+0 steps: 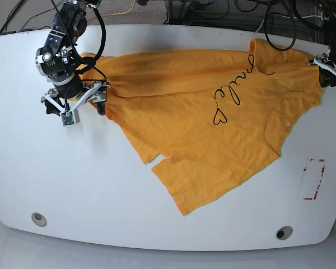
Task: Layout the t-shirt on the table in an organized manner, then fold the t-shirt properly
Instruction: 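Lay the stretched shirt flat on the table and release both grippers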
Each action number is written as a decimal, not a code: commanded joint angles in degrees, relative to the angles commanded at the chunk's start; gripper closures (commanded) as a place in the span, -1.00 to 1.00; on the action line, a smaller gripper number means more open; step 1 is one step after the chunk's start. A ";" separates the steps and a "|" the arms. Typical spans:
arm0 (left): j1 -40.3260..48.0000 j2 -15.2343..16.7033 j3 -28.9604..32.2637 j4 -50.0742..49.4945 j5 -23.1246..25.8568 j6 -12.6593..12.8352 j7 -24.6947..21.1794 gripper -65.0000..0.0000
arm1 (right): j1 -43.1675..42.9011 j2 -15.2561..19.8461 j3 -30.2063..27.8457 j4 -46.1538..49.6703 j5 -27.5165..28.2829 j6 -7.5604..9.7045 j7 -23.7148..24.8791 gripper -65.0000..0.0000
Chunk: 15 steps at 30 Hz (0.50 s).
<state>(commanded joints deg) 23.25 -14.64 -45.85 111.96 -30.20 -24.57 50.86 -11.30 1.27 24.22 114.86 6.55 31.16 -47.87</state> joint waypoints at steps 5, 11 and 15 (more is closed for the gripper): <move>-2.73 0.00 0.35 0.00 -0.09 0.00 0.09 0.51 | -2.73 0.00 0.00 0.00 0.00 0.00 0.00 -0.68; -6.86 0.00 2.11 0.00 0.09 0.00 0.09 0.51 | -4.48 0.09 0.35 -1.85 -0.09 0.00 0.35 -0.68; -10.46 0.00 4.13 -0.09 0.09 0.09 0.09 0.51 | -4.31 0.26 0.62 -4.84 -0.09 0.00 1.32 -0.68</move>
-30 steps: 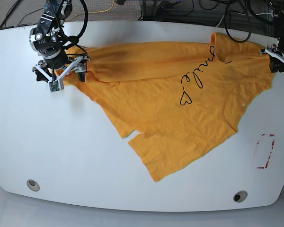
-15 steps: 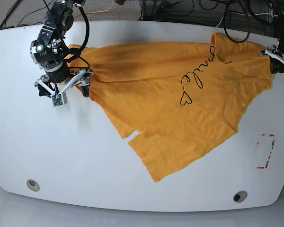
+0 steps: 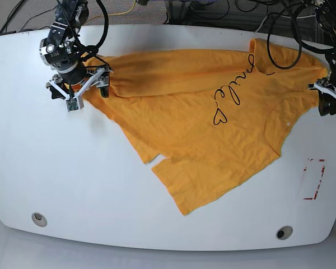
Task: Layout the t-shirt on the table in an organized manner, then fold the t-shirt properly
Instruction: 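Lay the stretched shirt flat on the table and release both grippers, then grasp the shirt edge with the right gripper and drag it across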
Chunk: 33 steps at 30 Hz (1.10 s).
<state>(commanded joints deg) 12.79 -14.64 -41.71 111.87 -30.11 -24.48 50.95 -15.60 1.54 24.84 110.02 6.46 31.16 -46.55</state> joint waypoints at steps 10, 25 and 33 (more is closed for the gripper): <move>-9.49 0.00 5.63 -0.26 3.87 0.26 0.09 0.51 | 0.26 0.00 0.79 -3.16 0.00 0.00 2.29 -0.43; -6.95 0.35 4.75 -0.26 8.00 0.18 0.09 0.51 | 9.49 0.00 0.35 -0.53 0.00 -0.26 1.85 -0.69; -5.54 0.44 2.55 -0.26 7.82 0.18 0.09 0.51 | 12.92 1.93 -4.13 -2.64 0.35 0.00 -0.79 -0.71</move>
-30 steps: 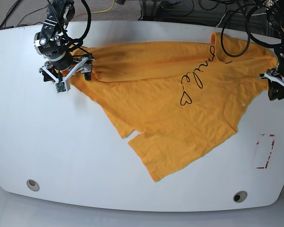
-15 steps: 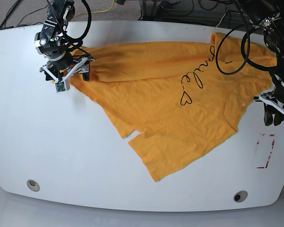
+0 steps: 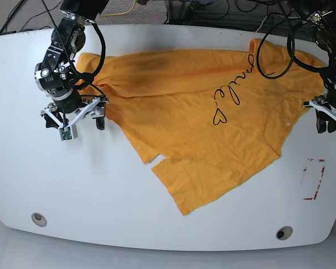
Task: Layout the t-shirt on the table in an organized manner, then fold the t-shirt properly
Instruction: 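Grasp the shirt edge with the right gripper and drag it across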
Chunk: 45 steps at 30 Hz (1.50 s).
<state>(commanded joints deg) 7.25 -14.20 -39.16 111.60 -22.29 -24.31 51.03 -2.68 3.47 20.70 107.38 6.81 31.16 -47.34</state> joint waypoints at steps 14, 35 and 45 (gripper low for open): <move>4.22 1.14 -4.22 0.00 -0.18 -0.18 0.00 0.51 | 13.89 -3.87 -16.09 -16.70 -0.26 -0.09 1.93 -0.69; 7.91 2.29 -11.87 0.09 -0.18 -0.35 0.00 0.51 | 24.70 -5.98 -26.02 -48.00 0.09 -0.26 20.48 -0.68; 10.46 3.08 -12.04 0.09 0.18 -8.09 0.00 0.51 | 25.76 -5.80 -25.85 -52.22 -0.09 -0.35 22.59 -0.65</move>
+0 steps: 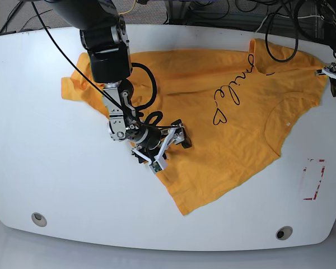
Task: Layout the t-shirt on the table in an organized manner, then fold the t-shirt properly
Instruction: 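Grasp the shirt edge with the right gripper and drag it across, then grasp the shirt's middle with the left gripper and pull it toward its edge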
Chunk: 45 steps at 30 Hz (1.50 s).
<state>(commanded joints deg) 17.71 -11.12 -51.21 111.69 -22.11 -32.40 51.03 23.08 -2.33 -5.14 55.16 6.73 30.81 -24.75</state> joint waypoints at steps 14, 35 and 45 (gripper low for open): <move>0.26 1.32 -0.62 0.00 -0.18 -0.53 0.00 0.51 | 1.23 1.23 3.52 0.00 -0.26 -1.85 0.09 0.94; 1.58 1.85 15.12 0.00 -0.26 -0.53 0.00 0.51 | 2.73 9.32 35.96 0.09 -0.18 -5.27 -0.09 1.00; 1.14 7.74 28.66 0.00 -0.35 -0.62 0.00 0.51 | -0.62 9.67 36.13 4.13 0.09 -5.27 -0.62 1.00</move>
<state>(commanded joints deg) 18.86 -3.38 -22.55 111.69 -22.46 -33.01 51.03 22.46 7.34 30.99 59.30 6.81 25.54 -25.36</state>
